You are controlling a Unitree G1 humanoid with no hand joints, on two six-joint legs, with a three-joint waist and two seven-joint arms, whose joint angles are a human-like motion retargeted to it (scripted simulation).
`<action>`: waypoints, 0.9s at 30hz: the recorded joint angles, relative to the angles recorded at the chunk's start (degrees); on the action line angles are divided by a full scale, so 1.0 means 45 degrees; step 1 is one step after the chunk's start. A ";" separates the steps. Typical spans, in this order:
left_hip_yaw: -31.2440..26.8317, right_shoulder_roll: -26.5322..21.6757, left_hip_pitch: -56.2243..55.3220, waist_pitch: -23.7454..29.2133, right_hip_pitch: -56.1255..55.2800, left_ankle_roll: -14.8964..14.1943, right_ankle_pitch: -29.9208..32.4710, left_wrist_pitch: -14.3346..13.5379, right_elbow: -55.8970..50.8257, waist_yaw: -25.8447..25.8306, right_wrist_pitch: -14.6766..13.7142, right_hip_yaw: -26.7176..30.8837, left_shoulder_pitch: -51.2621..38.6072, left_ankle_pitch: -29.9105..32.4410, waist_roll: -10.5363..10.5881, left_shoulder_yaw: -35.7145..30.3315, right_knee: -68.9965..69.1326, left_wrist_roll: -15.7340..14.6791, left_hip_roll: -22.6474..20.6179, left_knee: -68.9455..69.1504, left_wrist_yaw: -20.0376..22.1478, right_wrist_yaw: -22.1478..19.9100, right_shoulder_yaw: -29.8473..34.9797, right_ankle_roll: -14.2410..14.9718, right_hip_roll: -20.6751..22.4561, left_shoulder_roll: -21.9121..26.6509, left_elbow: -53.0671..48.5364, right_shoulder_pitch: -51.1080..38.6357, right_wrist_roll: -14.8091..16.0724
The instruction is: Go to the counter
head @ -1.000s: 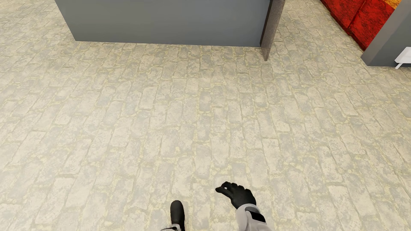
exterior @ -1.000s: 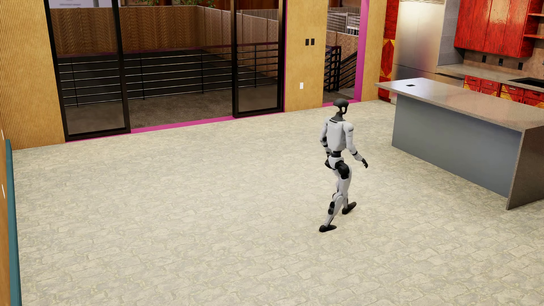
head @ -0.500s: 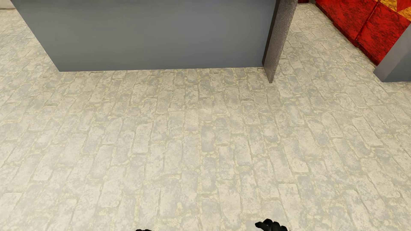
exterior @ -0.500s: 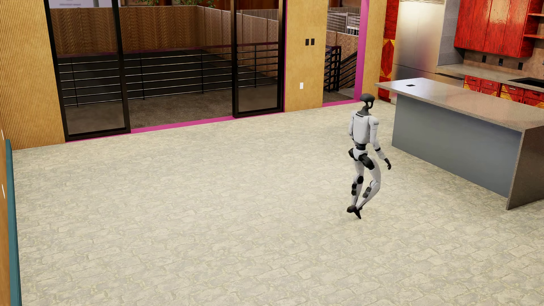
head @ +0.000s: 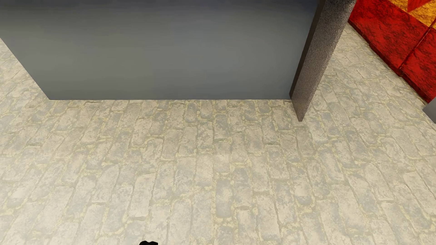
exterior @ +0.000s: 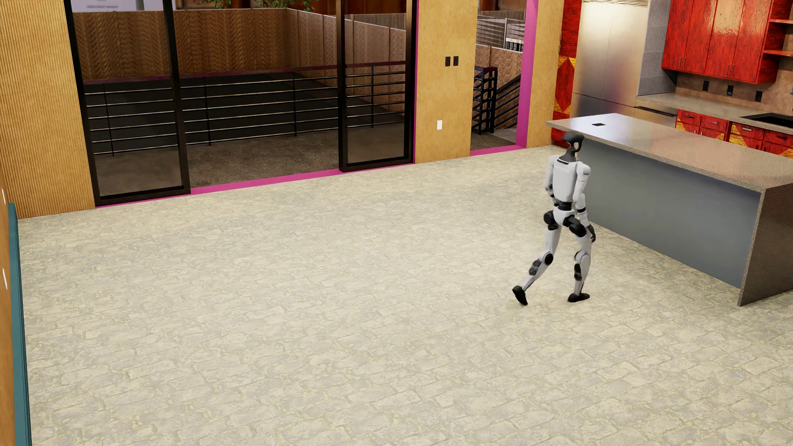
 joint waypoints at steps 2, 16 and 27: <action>0.0293 0.0114 -0.2146 0.0085 0.0740 -0.1529 -0.0826 -0.0637 0.0489 0.0000 -0.0266 -0.0484 0.0339 0.2776 0.0406 -0.1246 0.0154 0.0827 0.1344 0.3794 -0.0871 0.0055 0.0299 -0.0179 0.0469 0.1053 -0.0202 -0.0491 -0.0441; 0.1525 0.0383 -0.7488 0.0208 0.6546 -0.0497 -0.4204 0.0518 -0.1226 0.1136 -0.1653 0.1423 0.1912 -0.1531 0.0957 0.0833 -0.0625 -0.0036 0.2356 -0.7153 -0.0643 -0.0303 0.1911 -0.0388 0.1984 0.0373 -0.1397 -0.4359 -0.0001; 0.3850 -0.1558 -0.4557 -0.0072 0.2431 0.2164 0.2198 0.0052 0.0305 0.1462 -0.0604 0.0918 0.0815 -0.2302 -0.0797 0.1222 1.0180 0.0241 -0.0279 -0.4936 -0.0134 0.2172 0.2740 0.2800 -0.2307 -0.0835 -0.0361 -0.2458 -0.0663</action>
